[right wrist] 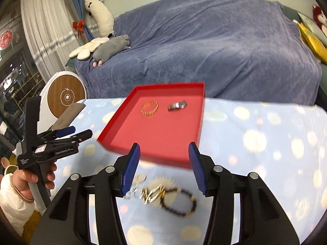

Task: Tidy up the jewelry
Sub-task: 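Withdraw both tools from the box back toward the remaining jewelry, then grasp the gold watch with the right tool while the left tool grasps a gold ring, then carry the gold watch and gold ring into the red box and release both, then move the left tool to the pearl bracelet while the right tool approaches the black bead bracelet, then close the left tool on the pearl bracelet while the right tool grasps the black bead bracelet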

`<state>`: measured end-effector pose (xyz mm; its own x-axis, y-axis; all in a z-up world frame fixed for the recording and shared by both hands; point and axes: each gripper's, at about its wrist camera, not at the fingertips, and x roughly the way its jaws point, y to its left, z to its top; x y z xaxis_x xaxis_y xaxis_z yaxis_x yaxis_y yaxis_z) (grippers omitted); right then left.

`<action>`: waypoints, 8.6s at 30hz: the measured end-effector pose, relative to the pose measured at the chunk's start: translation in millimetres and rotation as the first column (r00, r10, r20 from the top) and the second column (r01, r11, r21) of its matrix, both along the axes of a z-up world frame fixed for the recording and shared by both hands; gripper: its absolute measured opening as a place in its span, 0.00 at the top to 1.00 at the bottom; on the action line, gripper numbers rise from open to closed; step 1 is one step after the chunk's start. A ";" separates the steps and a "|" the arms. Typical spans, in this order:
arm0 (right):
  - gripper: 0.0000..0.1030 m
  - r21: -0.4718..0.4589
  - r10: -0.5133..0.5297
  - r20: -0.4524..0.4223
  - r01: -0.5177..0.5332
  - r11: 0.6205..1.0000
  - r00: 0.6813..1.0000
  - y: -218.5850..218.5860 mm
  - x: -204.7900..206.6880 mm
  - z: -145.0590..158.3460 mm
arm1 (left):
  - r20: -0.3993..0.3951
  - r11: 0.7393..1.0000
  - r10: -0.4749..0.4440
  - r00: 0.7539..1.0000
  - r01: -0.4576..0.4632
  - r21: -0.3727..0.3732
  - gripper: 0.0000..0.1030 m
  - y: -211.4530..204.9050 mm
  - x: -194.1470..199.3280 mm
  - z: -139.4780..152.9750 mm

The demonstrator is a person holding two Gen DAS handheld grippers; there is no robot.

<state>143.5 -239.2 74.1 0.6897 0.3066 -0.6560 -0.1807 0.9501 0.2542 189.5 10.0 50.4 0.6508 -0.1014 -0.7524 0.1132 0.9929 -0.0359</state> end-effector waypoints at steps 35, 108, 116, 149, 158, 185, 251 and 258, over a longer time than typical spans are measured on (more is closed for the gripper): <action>0.43 -0.155 -0.072 -0.163 0.046 0.987 0.984 15.4 -30.8 -87.3 | -0.080 0.996 -0.083 0.993 0.085 0.016 0.31 -8.8 -85.2 -71.2; 0.85 0.030 0.062 -0.133 -0.058 0.998 0.989 42.7 -27.4 -71.7 | -0.063 0.982 -0.167 0.984 0.161 -0.098 0.95 -27.9 -74.5 -65.2; 0.85 0.068 0.063 -0.089 -0.057 0.996 0.994 32.7 -29.6 -46.3 | -0.033 0.967 -0.179 0.983 0.170 -0.189 0.95 -30.7 -68.9 -35.0; 0.83 0.069 -0.023 -0.155 0.033 0.997 0.988 20.9 164.8 -62.7 | -0.235 0.950 -0.139 0.962 0.062 -0.307 0.82 -36.1 144.8 -47.5; 0.66 0.010 -0.020 -0.035 0.021 1.000 0.999 20.7 137.5 -36.8 | -0.075 0.979 -0.047 0.996 0.031 -0.201 0.54 -23.5 122.5 -21.5; 0.57 -0.007 -0.111 -0.023 0.111 0.994 0.994 -16.7 -42.2 -34.8 | 0.057 0.998 0.058 0.997 -0.056 -0.040 0.44 -0.2 -48.8 -2.8; 0.49 -0.109 -0.049 -0.151 0.032 0.994 0.987 10.2 -25.6 -93.2 | -0.024 0.980 -0.176 0.984 0.173 -0.100 0.97 -59.2 -58.2 -49.5; 0.49 -0.098 -0.096 -0.145 0.082 0.992 0.985 -3.3 -16.4 -91.2 | 0.001 0.980 -0.159 0.987 0.158 -0.120 0.97 -43.9 -63.9 -36.3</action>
<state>127.1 -242.5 -17.1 0.6036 0.1823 -0.7762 -0.0606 0.9812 0.1833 125.6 -33.9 14.0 0.6127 -0.2923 -0.7343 0.2677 0.9509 -0.1552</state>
